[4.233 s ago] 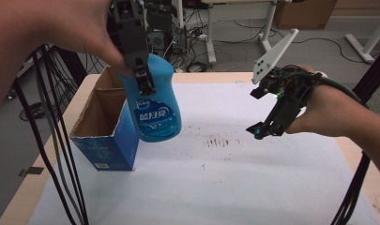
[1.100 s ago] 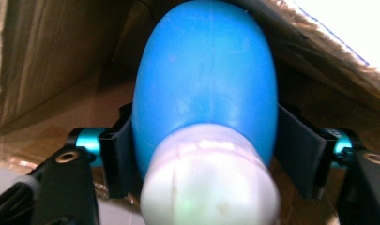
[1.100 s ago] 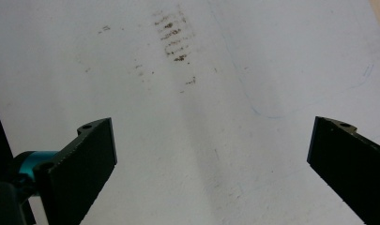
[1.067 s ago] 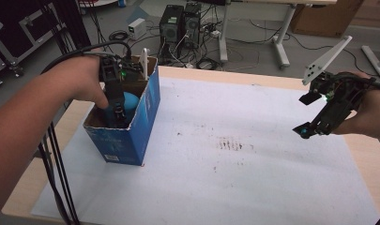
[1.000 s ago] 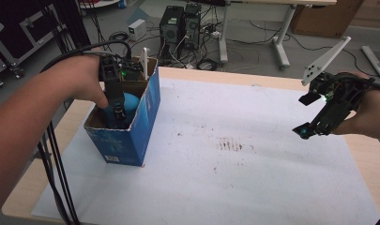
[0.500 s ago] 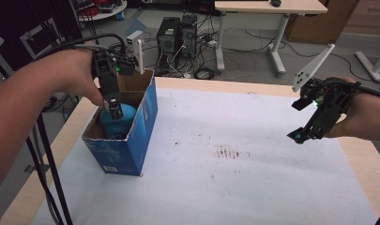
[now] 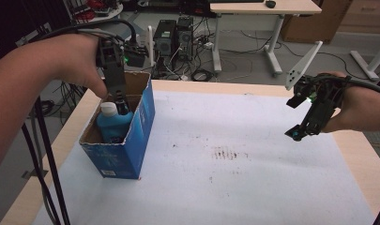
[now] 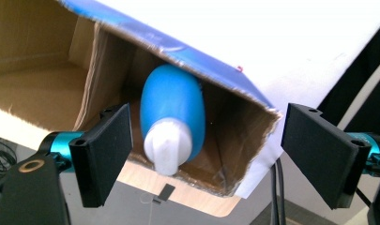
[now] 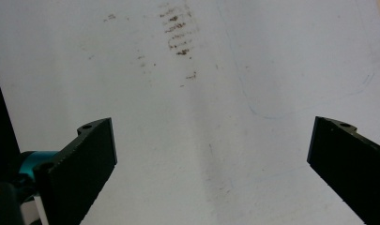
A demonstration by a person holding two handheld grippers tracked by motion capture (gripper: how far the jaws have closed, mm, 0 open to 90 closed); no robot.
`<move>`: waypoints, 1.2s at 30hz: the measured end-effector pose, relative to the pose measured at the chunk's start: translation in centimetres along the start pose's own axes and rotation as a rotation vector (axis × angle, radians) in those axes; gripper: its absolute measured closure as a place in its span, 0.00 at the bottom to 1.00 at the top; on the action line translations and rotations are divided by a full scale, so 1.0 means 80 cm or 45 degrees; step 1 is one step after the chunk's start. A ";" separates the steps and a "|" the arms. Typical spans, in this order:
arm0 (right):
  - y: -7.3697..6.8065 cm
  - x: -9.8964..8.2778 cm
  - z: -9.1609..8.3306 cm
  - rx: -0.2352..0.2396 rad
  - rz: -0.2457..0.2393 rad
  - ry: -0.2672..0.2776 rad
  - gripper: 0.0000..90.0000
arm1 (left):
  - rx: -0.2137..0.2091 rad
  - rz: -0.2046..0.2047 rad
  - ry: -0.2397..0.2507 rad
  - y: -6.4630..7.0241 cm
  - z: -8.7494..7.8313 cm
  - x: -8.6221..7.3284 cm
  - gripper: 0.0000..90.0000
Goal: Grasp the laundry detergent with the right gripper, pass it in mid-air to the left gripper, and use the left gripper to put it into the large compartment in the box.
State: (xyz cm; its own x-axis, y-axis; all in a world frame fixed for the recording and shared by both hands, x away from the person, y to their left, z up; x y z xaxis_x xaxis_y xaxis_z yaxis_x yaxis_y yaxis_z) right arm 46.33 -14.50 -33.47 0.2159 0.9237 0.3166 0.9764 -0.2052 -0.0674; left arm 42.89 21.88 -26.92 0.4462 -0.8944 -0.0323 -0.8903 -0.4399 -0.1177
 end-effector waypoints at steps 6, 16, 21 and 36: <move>0.003 0.001 -0.007 0.009 -0.002 -0.013 0.01 | -0.032 0.099 0.010 0.019 -0.007 0.018 0.15; 0.013 0.000 -0.010 0.010 0.005 -0.117 0.01 | -0.046 0.209 0.006 0.034 -0.002 0.049 0.11; 0.017 -0.001 -0.004 0.026 -0.010 -0.167 0.01 | -0.052 0.250 0.034 0.037 0.003 0.066 0.10; 0.020 -0.004 0.014 0.050 -0.030 -0.245 0.01 | -0.099 0.377 0.095 0.048 0.020 0.105 0.02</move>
State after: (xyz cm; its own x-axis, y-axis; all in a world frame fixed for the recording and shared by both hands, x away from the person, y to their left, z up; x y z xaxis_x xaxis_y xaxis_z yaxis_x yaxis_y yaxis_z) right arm 47.86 -14.76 -34.76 0.1859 0.9737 0.1318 0.9797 -0.1735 -0.1001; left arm 43.34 12.79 -29.25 0.1608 -0.9868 0.0192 -0.9862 -0.1614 -0.0373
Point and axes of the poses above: each handheld gripper's, and its own axes: z roughly forward along the jaws, x roughly out of its top, y roughly to its right, the point moved 8 cm from there along z, roughly forward along the jaws, and after that the axes turned 6 degrees about x, right-handed, at the moved point
